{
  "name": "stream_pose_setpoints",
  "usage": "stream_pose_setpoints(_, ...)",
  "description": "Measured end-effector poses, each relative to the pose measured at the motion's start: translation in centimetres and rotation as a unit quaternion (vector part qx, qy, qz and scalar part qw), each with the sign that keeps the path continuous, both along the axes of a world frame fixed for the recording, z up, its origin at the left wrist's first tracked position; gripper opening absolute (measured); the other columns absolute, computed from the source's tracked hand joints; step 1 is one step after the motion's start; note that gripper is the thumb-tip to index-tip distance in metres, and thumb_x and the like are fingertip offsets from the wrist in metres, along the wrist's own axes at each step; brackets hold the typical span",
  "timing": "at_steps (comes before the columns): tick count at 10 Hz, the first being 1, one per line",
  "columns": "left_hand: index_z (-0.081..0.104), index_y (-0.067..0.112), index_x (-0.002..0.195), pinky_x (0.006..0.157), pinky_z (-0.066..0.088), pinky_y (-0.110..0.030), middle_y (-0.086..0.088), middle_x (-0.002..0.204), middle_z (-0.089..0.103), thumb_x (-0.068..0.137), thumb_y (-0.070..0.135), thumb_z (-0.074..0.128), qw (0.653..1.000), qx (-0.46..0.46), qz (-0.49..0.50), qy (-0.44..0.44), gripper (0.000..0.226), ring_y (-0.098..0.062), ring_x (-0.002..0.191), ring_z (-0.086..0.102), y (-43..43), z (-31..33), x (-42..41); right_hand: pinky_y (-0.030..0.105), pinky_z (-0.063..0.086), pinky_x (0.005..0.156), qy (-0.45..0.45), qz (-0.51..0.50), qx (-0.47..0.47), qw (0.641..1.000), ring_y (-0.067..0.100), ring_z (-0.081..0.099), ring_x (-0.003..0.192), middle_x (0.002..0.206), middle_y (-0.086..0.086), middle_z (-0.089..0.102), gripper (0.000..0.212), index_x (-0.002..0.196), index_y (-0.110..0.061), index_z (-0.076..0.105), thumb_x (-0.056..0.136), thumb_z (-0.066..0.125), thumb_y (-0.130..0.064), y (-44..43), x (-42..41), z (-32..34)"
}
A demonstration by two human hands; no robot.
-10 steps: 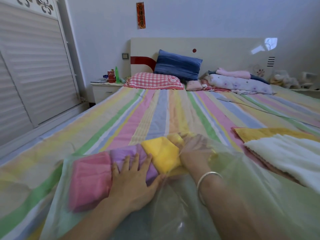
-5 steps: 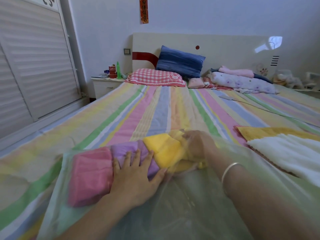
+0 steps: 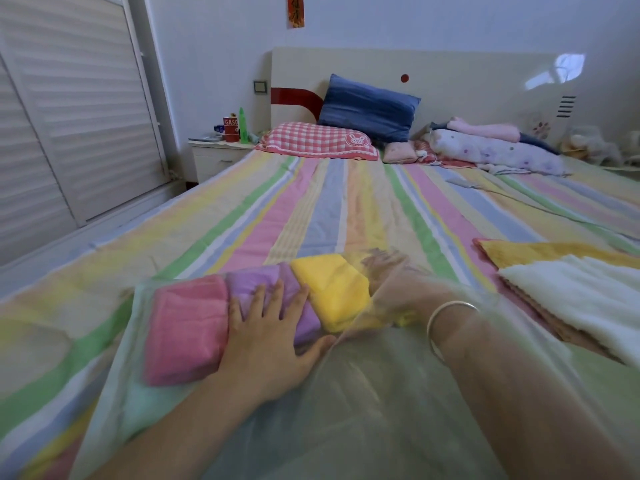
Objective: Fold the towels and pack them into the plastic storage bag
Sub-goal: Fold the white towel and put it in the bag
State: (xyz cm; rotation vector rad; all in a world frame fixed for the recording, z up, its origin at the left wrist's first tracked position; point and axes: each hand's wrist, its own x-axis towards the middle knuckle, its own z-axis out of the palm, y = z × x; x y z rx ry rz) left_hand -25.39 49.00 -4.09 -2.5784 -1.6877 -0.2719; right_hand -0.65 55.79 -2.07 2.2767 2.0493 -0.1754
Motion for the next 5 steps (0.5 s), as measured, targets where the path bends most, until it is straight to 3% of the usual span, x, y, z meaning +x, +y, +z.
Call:
stream_pose_setpoints(1,0.015,0.035,0.153,0.117,0.01,-0.057,0.004,0.162,0.01,0.063,0.092,-0.01,0.998,0.036,-0.036,-0.049,0.11,-0.023,0.149,0.007,-0.6,0.1,-0.9,0.034,0.039,0.104,-0.002,-0.012,0.001,1.0,0.024,0.05,0.113,0.112,0.012,0.057,0.049,0.13,-0.009,0.053,0.089,0.056,-0.035,-5.6,-1.9,3.3)
stream_pose_setpoints(2,0.045,0.022,0.142,0.113,0.026,-0.054,-0.002,0.151,0.04,0.082,0.071,0.033,0.985,0.116,-0.074,-0.102,0.079,-0.024,0.141,0.034,-2.1,0.8,-1.6,0.038,0.047,0.093,0.051,-0.057,0.107,0.991,0.035,0.056,0.114,0.127,0.021,0.057,0.047,0.125,-0.004,0.057,0.093,0.049,-0.037,-9.9,-3.3,2.4)
stream_pose_setpoints(3,0.055,0.018,0.132,0.108,0.026,-0.043,-0.006,0.138,0.056,0.082,0.057,0.042,0.975,0.147,-0.076,-0.149,0.064,-0.027,0.128,0.052,-5.5,1.5,-1.5,0.052,0.052,0.086,0.063,-0.067,0.212,0.973,0.042,0.058,0.114,0.129,0.026,0.056,0.069,0.126,-0.006,0.057,0.08,0.046,-0.056,-13.6,-2.9,-1.0)
stream_pose_setpoints(4,0.05,0.021,0.138,0.112,0.026,-0.046,-0.007,0.147,0.046,0.078,0.06,0.034,0.983,0.089,-0.037,-0.159,0.073,-0.027,0.134,0.046,-10.5,2.1,-1.2,0.053,0.026,0.113,0.044,-0.042,0.183,0.981,0.034,0.021,0.144,0.156,0.01,0.023,0.077,0.149,-0.015,0.027,0.088,0.032,-0.061,-19.4,-5.1,-2.0)
stream_pose_setpoints(5,0.015,0.03,0.153,0.119,0.004,-0.047,-0.005,0.162,0.006,0.077,0.063,0.016,0.993,-0.058,0.054,-0.086,0.082,-0.021,0.149,0.009,-15.8,2.5,-1.8,0.05,0.027,0.105,0.036,-0.018,0.171,0.984,0.033,0.047,0.131,0.142,0.013,0.049,0.069,0.137,-0.021,0.05,0.094,0.016,-0.064,-25.3,-6.7,-3.1)
